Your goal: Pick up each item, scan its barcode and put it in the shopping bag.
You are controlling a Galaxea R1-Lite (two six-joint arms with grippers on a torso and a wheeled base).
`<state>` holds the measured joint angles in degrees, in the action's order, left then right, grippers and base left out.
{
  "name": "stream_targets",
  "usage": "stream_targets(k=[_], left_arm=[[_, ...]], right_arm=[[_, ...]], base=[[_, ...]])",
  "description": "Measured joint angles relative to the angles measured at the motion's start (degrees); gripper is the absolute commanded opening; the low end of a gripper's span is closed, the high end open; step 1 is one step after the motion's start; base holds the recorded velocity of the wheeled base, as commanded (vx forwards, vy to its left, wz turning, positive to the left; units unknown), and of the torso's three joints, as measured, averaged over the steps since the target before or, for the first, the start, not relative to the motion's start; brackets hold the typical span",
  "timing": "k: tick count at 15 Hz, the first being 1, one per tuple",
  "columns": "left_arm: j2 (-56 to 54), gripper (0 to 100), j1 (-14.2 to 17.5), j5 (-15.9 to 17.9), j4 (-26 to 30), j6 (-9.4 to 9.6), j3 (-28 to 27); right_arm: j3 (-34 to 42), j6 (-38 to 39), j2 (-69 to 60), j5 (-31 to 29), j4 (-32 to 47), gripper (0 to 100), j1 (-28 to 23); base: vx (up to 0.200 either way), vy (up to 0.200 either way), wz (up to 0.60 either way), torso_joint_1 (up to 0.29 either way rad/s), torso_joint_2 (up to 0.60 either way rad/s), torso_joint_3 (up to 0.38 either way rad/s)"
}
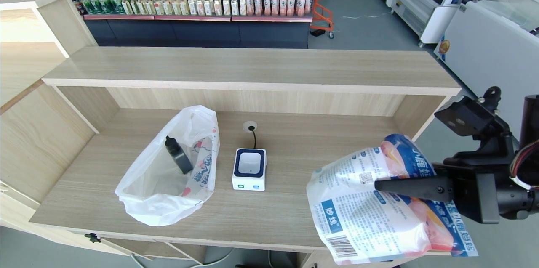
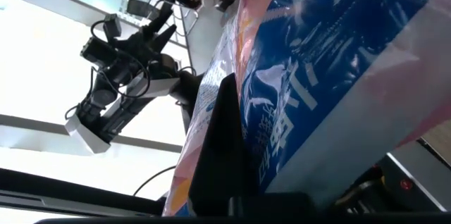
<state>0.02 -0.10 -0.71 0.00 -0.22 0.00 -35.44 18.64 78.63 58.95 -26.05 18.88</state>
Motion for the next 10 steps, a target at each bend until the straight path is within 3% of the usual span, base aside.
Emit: stream_targets(k=[10], left_arm=[[0.0,100,0.0,0.0,0.0,-0.02,0.0]], right_arm=[[-0.11,-0.09,0.89,-0.09,-0.3,0,0.11]], base=[[0.0,0.0,0.0,0.0,0.0,0.0]])
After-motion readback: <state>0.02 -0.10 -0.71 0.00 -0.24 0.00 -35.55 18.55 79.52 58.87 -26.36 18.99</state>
